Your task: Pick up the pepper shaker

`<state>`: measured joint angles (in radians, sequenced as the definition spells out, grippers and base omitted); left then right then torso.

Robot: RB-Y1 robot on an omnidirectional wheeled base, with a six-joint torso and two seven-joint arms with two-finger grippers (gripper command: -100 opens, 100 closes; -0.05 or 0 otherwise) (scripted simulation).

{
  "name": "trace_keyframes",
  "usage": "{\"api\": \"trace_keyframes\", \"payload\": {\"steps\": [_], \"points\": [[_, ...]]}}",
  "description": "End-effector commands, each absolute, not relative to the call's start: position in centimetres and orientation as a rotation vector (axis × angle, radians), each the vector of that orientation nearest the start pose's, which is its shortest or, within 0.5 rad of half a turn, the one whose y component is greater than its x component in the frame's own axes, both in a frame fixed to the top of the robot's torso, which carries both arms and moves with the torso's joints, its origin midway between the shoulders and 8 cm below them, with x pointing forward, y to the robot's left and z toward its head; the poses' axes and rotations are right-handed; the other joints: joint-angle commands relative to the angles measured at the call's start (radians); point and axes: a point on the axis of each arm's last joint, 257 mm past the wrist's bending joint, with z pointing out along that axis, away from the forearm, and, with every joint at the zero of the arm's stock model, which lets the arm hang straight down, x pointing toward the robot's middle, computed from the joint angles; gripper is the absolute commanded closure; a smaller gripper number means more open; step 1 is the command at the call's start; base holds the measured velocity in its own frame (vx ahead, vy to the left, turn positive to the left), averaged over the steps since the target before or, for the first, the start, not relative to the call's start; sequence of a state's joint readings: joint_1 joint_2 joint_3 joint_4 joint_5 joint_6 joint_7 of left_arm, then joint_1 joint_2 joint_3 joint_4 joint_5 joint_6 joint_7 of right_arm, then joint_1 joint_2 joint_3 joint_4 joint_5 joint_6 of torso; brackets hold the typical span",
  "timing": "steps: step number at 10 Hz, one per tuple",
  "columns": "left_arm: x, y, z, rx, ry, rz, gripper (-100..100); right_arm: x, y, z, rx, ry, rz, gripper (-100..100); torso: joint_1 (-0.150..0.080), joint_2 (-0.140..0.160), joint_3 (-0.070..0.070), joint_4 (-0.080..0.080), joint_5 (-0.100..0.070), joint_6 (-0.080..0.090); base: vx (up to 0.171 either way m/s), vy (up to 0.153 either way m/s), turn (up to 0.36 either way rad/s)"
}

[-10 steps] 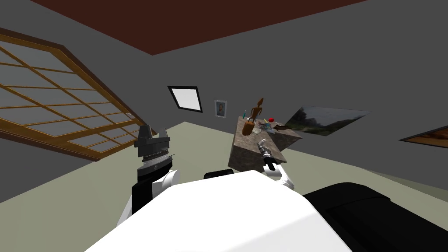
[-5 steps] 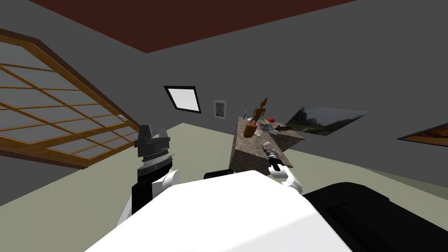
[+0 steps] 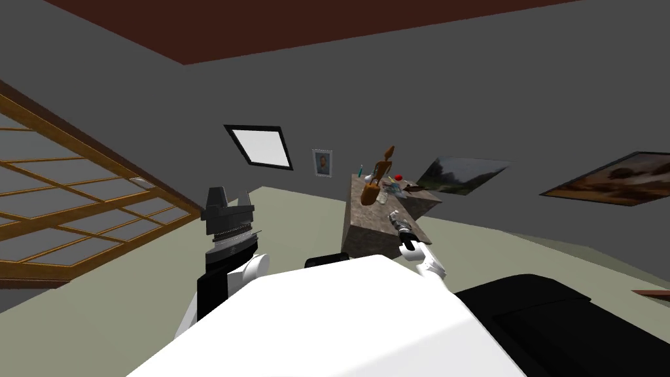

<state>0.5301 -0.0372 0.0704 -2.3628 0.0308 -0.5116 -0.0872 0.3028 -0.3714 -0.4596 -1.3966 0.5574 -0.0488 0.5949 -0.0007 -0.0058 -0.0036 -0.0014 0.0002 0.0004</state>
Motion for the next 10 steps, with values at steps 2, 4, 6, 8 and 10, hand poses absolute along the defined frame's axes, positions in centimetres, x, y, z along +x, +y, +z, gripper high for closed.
{"api": "trace_keyframes", "payload": {"steps": [2, 4, 6, 8, 10], "points": [[31.6, 30.7, 5.5, -0.605, 0.537, -1.170, 0, 38.4, -59.2, -31.9, 0.399, 1.761, -0.372, -100, 0.000, 0.000, 0.000, 0.000, 0.000, -0.001, 0.050, 0.035, -0.273], [31.6, 30.7, 5.5, -0.605, 0.537, -1.170, 0, 41.1, -57.8, -32.4, 0.365, 1.770, -0.330, -100, 0.000, 0.001, 0.001, 0.000, 0.000, -0.001, 0.033, 0.024, -0.217], [31.6, 30.7, 5.5, -0.605, 0.537, -1.170, 0, 43.3, -56.3, -32.6, 0.321, 1.777, -0.295, -100, -0.001, 0.001, 0.001, 0.000, 0.000, -0.001, 0.037, 0.026, -0.245], [31.6, 30.7, 5.5, -0.605, 0.537, -1.170, 0, 45.7, -54.9, -32.5, 0.277, 1.781, -0.260, -100, -0.001, 0.001, 0.001, 0.000, 0.000, -0.001, 0.031, 0.030, -0.248], [31.6, 30.7, 5.5, -0.605, 0.537, -1.170, 0, 47.7, -53.4, -32.0, 0.224, 1.779, -0.230, -100, -0.001, 0.001, 0.001, 0.000, 0.000, -0.001, 0.032, 0.027, -0.220]]}}
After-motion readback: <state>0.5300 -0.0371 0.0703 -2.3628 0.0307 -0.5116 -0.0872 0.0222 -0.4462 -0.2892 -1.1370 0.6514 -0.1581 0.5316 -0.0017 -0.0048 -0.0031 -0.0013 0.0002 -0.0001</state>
